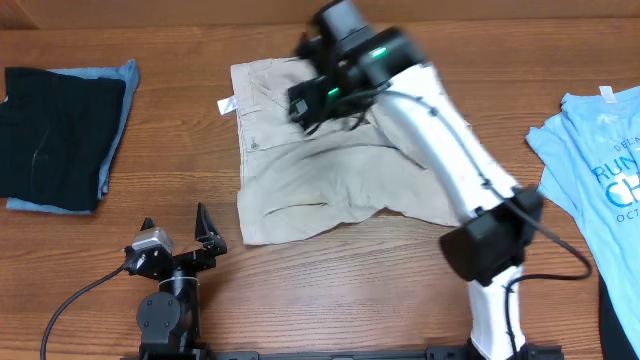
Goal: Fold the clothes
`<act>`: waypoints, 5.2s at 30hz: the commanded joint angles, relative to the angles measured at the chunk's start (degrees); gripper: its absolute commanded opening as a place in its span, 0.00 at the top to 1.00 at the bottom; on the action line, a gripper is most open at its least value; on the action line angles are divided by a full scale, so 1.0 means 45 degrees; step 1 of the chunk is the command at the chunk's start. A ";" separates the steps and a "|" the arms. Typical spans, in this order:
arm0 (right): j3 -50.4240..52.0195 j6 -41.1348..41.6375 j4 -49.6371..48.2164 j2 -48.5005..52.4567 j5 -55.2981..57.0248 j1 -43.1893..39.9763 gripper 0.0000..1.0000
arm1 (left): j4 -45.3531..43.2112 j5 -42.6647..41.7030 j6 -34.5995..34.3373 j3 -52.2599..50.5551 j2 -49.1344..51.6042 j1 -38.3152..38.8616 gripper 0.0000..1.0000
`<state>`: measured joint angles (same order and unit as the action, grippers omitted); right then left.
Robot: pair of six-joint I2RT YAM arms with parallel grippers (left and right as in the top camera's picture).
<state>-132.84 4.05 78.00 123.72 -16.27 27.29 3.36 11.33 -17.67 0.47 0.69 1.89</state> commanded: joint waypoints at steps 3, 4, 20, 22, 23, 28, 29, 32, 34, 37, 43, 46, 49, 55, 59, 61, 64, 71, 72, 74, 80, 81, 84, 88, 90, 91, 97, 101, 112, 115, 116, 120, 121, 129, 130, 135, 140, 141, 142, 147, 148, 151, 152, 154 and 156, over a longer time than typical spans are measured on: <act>-0.0495 -0.0248 0.1472 -0.0967 0.0073 -0.3565 0.17 | -0.0044 -0.0058 -0.0083 -0.0044 -0.0097 0.0087 0.00; -0.0495 -0.0253 0.1666 -0.0967 0.0073 -0.4104 0.17 | -0.0044 -0.0058 -0.0083 -0.0044 -0.0097 0.0087 0.00; 0.4580 0.0146 0.1855 -0.0967 0.0068 -0.7655 0.65 | 0.2283 -0.2055 -0.0559 0.2317 0.0296 0.0087 0.00; 0.5119 0.0146 0.1758 -0.0967 0.0068 -0.7655 0.86 | 0.4124 -0.2186 -0.0563 0.4527 0.1962 0.0087 0.00; 0.5226 0.0146 0.1734 -0.0967 0.0068 -0.7655 0.96 | 0.4779 -0.2317 -0.0559 0.5411 0.2982 0.0087 0.00; 0.5751 0.0146 0.1734 -0.0967 0.0073 -0.7650 0.96 | 0.9267 -0.3871 -0.0170 1.2021 1.0642 0.0087 0.00; 0.5838 0.0146 0.1749 -0.0967 0.0073 -0.7650 0.96 | 1.0292 -0.4235 -0.0175 1.3415 1.2050 0.0087 0.00; 0.6387 0.0146 0.1593 -0.0967 0.0068 -0.7626 0.96 | 1.1113 -0.6241 -0.0039 1.6072 1.5334 0.0087 0.00; 0.7062 0.0141 0.1642 -0.0967 0.0068 -0.7626 0.96 | 1.0389 -0.8675 -0.0010 1.6485 1.7048 0.0087 0.00; 0.7917 0.0136 0.1316 -0.0967 0.0092 -0.7631 0.96 | 1.0729 -0.9248 -0.1365 1.6485 1.9152 0.0092 0.00; 0.8403 0.0481 0.0442 -0.0967 0.1438 -0.7655 0.58 | 1.1210 -0.6863 -0.0986 1.6480 2.0667 0.0087 0.00; 0.9413 0.0486 -0.0763 -0.0967 0.1608 -0.7655 0.55 | 1.1594 -0.5289 -0.0976 1.6475 2.0837 0.0087 0.00; 1.0467 0.0452 -0.2288 -0.0967 0.1608 -0.7655 0.55 | 1.1521 -0.5158 -0.0981 1.6330 2.1318 0.0087 0.00; 1.0734 0.0423 -0.2948 -0.0967 0.1608 -0.7655 0.89 | 1.1652 -0.5775 -0.0865 1.6330 2.2959 0.0087 0.00; 1.0729 0.0335 -0.2973 -0.0967 0.2409 -0.7660 0.96 | 1.1623 -0.6853 -0.0782 1.6330 2.3659 0.0087 0.00; 1.0622 0.0335 -0.2739 -0.0967 0.2948 -0.7762 0.96 | 1.1618 -0.6849 -0.0675 1.6330 2.3659 0.0087 0.00; 1.0326 0.0340 -0.2356 -0.0971 0.2939 -0.8029 0.96 | 1.1584 -0.6849 -0.0675 1.6330 2.3659 0.0087 0.00; 0.9068 0.0330 -0.1205 -0.0971 0.2905 -0.8743 0.96 | 1.1196 -0.5999 -0.0719 1.6330 2.3664 0.0063 0.00; 0.9073 0.0330 -0.1054 -0.0971 0.2992 -0.8791 0.96 | 1.1181 -0.5994 -0.0816 1.6330 2.3664 0.0063 0.00; 0.9078 0.0340 -0.0593 -0.0971 0.3419 -0.8796 0.96 | 1.1196 -0.5916 -0.0840 1.6330 2.3669 0.0063 0.00; 0.9102 0.0447 0.0476 -0.0971 0.3944 -0.8850 0.96 | 1.1186 -0.5756 -0.0835 1.5999 2.3678 0.0087 0.00; 0.9102 0.0447 0.0559 -0.0971 0.3944 -0.8854 0.96 | 1.1186 -0.5761 -0.0835 1.5926 2.3683 0.0087 0.00; 0.9112 0.0447 0.0466 -0.0971 0.3939 -0.8854 0.96 | 1.1196 -0.5770 -0.0826 1.5834 2.3678 0.0087 0.35; 0.9112 0.0447 0.0447 -0.0967 0.3939 -0.8854 0.96 | 1.1191 -0.6334 -0.0831 1.5834 2.3678 0.0087 0.37; 0.9112 0.0447 0.0413 -0.0967 0.3939 -0.8854 0.96 | 1.1186 -0.7830 -0.0719 1.5834 2.3678 0.0165 0.37; 0.9112 0.0447 0.0418 -0.0967 0.3934 -0.8854 0.96 | 1.1191 -0.8058 -0.0733 1.5834 2.3678 0.0243 0.36; 0.9112 0.0486 0.1098 -0.0967 0.3944 -0.8859 0.96 | 1.1142 -0.8097 -0.0733 1.5076 2.3683 0.0602 0.62; 0.9112 0.0486 0.1132 -0.0971 0.3983 -0.8859 0.96 | 1.0802 -0.8106 -0.0729 1.3984 2.3678 0.0612 0.95; 0.9092 0.1486 0.1273 -0.0967 0.5178 -0.8869 0.43 | 1.1166 -0.7227 -0.0447 1.3206 2.3683 0.0670 0.46; 0.7902 0.1384 0.1559 -0.0967 0.4561 -0.8864 0.26 | 1.1706 -0.7242 -0.0359 1.3610 2.3601 0.0661 0.38; 0.7145 0.1214 0.1807 -0.0971 0.4245 -0.8864 0.25 | 1.1953 -0.7237 -0.0364 1.4042 2.3489 0.0661 0.35; 0.4255 -0.0384 0.2871 -0.0971 0.1656 -0.8490 0.24 | 1.3095 -0.7189 -0.0413 1.7461 2.2590 0.0826 0.26; 0.3983 -0.0539 0.2924 -0.0971 0.0996 -0.8417 0.24 | 1.3260 -0.7140 -0.0398 1.8433 2.2469 0.0831 0.19; 0.5469 -0.0714 0.0908 -0.0967 -0.1996 -0.8408 0.44 | 1.0846 -0.7033 0.0466 1.9496 2.3474 0.1433 0.22; 0.5790 -0.0709 0.0641 -0.0967 -0.2234 -0.8408 0.45 | 1.0792 -0.7033 0.0466 1.9496 2.3698 0.1511 0.22; 0.8354 -0.0942 -0.2239 -0.0967 -0.3288 -0.8325 0.46 | 1.0326 -0.6149 0.0500 1.9496 2.5301 0.2093 0.25; 0.9734 -0.1151 -0.4901 -0.0967 -0.3313 -0.7800 0.47 | 1.0287 -0.6037 0.0505 1.9492 2.6126 0.2414 0.25; 0.9802 -0.1146 -0.5231 -0.0967 -0.3313 -0.7669 0.46 | 1.0287 -0.6037 0.0500 1.9492 2.6175 0.2429 0.25; 0.9845 -0.1146 -0.5542 -0.0967 -0.3308 -0.7470 0.46 | 1.0287 -0.6037 0.0500 1.9492 2.6238 0.2429 0.24; 0.9889 -0.1151 -0.5892 -0.0967 -0.2438 -0.6873 0.42 | 1.0443 -0.5746 0.0500 1.9492 2.6243 0.2433 0.21; 0.9889 -0.1151 -0.5892 -0.0967 -0.1938 -0.6766 0.39 | 1.0516 -0.5717 0.0500 1.9492 2.6243 0.2433 0.20; 0.9889 -0.1763 -0.6397 -0.0967 -0.0743 -0.6645 0.32 | 1.0642 -0.5712 0.0505 1.9487 2.6243 0.2429 0.19; 0.9884 -0.2200 -0.6606 -0.0967 -0.0743 -0.6649 0.31 | 1.0676 -0.5707 0.0505 1.9487 2.6243 0.2429 0.19; 0.9889 -0.2584 -0.6897 -0.0967 -0.0724 -0.6649 0.31 | 1.0724 -0.5702 0.0505 1.9487 2.6243 0.2433 0.18; 0.9889 -0.2574 -0.6839 -0.0967 -0.0733 -0.6645 0.31 | 1.0715 -0.5707 0.0500 1.9487 2.6243 0.2433 0.18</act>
<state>-88.68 -5.48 47.33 120.40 -20.51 -2.79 51.44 -14.83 -16.32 87.81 118.26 12.47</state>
